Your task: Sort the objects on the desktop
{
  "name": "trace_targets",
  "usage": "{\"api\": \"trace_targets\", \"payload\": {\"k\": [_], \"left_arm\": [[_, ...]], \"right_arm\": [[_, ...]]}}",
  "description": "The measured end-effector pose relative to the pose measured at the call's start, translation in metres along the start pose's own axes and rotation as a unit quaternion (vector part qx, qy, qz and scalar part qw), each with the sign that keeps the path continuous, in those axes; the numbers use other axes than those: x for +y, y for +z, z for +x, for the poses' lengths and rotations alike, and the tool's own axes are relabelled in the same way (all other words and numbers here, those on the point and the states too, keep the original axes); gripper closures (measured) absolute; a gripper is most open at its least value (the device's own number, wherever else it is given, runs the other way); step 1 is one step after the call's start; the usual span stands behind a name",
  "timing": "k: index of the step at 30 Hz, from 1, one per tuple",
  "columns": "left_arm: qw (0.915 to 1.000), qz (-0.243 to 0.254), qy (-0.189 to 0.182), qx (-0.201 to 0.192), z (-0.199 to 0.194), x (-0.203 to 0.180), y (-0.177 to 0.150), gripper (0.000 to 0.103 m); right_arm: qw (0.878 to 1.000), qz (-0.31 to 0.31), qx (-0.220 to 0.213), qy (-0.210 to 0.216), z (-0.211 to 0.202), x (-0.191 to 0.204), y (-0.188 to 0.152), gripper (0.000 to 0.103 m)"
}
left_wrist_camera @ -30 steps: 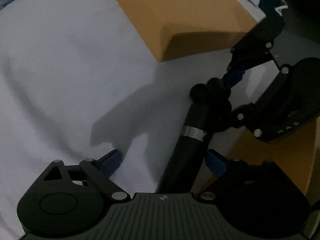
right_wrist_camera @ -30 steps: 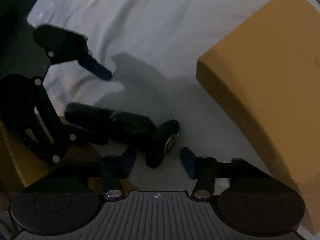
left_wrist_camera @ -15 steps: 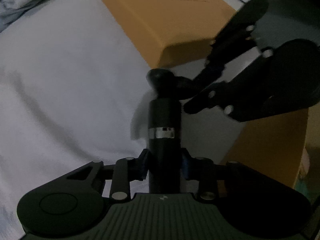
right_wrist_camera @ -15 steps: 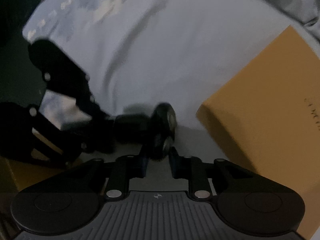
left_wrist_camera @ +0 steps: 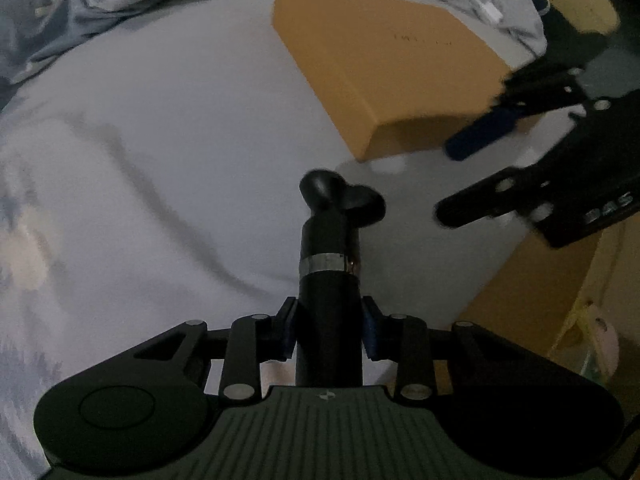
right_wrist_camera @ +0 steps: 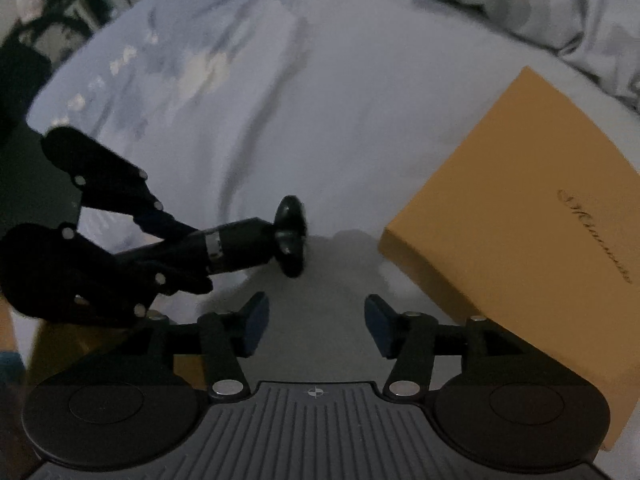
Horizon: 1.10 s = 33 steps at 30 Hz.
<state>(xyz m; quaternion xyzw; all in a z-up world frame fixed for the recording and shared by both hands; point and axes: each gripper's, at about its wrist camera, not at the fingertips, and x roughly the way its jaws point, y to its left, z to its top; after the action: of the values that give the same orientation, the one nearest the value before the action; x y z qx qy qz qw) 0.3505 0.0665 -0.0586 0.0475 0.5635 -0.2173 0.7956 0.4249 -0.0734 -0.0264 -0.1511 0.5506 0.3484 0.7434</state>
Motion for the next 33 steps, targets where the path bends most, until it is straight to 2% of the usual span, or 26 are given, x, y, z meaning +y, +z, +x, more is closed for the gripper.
{"api": "trace_targets", "payload": {"k": [4, 6, 9, 14, 17, 19, 20, 21, 23, 27, 29, 33], "left_arm": [[0.9996, -0.024, 0.000, -0.012, -0.021, 0.013, -0.015, 0.070], [0.9990, -0.037, 0.004, -0.022, -0.027, 0.015, -0.022, 0.070], [0.9977, -0.057, 0.000, -0.035, -0.037, 0.016, -0.033, 0.070], [0.9958, -0.076, 0.002, -0.052, -0.048, 0.025, -0.043, 0.070], [0.9938, -0.092, 0.005, -0.063, -0.050, 0.025, -0.046, 0.070], [0.9927, -0.102, 0.002, -0.065, -0.051, 0.025, -0.047, 0.070], [0.9924, -0.105, 0.002, -0.064, -0.051, 0.024, -0.048, 0.070], [0.9920, -0.110, 0.002, -0.063, -0.052, 0.025, -0.051, 0.070], [0.9916, -0.114, 0.002, -0.062, -0.055, 0.026, -0.055, 0.070], [0.9882, -0.134, -0.010, -0.073, -0.065, 0.032, -0.063, 0.070], [0.9872, -0.138, -0.016, -0.079, -0.073, 0.034, -0.064, 0.070], [0.9855, -0.136, -0.019, -0.100, -0.093, 0.030, -0.065, 0.070]], "right_arm": [[0.999, 0.025, -0.037, -0.003, -0.035, -0.009, -0.011, 0.042], [0.998, 0.041, -0.052, 0.008, -0.045, -0.010, -0.018, 0.036], [0.996, 0.056, -0.066, 0.027, -0.055, -0.004, -0.026, 0.036], [0.995, 0.016, -0.095, 0.013, -0.071, 0.028, -0.038, 0.036], [0.990, -0.015, -0.140, 0.003, -0.083, 0.056, -0.047, 0.036], [0.985, -0.036, -0.168, -0.002, -0.088, 0.073, -0.052, 0.032], [0.983, -0.046, -0.180, -0.005, -0.090, 0.080, -0.054, 0.024], [0.978, -0.063, -0.197, -0.009, -0.091, 0.088, -0.056, 0.016], [0.969, -0.112, -0.218, -0.023, -0.088, 0.108, -0.057, 0.010], [0.951, -0.211, -0.218, -0.059, -0.075, 0.146, -0.056, 0.010], [0.937, -0.259, -0.223, -0.076, -0.069, 0.163, -0.057, 0.010], [0.900, -0.343, -0.248, -0.107, -0.060, 0.191, -0.060, 0.010]]}}
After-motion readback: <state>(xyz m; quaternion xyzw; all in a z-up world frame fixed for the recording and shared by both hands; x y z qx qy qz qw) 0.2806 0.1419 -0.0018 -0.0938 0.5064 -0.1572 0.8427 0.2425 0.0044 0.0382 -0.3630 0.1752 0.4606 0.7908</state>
